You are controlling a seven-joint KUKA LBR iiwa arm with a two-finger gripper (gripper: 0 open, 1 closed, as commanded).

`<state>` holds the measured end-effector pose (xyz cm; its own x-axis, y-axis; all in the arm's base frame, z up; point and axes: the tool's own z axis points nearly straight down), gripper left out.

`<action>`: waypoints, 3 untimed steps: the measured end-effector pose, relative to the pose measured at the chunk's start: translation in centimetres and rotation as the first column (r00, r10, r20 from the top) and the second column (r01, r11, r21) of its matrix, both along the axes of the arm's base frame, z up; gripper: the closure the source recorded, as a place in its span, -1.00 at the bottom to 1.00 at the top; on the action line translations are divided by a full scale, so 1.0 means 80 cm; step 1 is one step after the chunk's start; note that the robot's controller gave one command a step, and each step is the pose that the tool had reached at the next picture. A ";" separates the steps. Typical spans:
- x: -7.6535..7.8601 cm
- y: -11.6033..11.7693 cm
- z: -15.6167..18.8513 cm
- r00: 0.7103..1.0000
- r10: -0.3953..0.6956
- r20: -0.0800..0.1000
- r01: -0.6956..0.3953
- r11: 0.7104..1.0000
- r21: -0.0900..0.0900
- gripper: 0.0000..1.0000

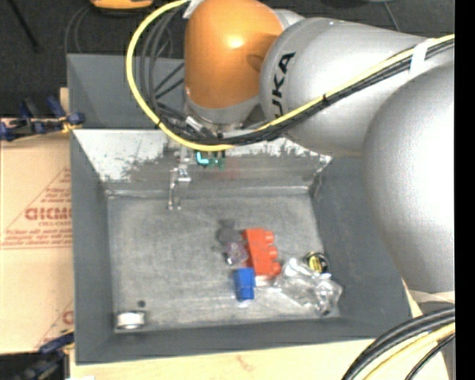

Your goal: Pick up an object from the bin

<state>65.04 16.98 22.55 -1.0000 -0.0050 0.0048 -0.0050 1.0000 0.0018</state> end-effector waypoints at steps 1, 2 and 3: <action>-0.020 -0.085 -0.130 0.947 -0.322 0.002 0.322 0.947 -0.004 -1.00; -0.045 -0.192 -0.165 0.950 -0.312 0.005 0.312 0.950 -0.007 -1.00; -0.043 -0.184 -0.163 0.951 -0.308 0.009 0.308 0.952 0.000 1.00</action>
Offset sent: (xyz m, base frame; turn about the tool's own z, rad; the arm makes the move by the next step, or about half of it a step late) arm -0.0153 -0.0660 -0.1018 0.3286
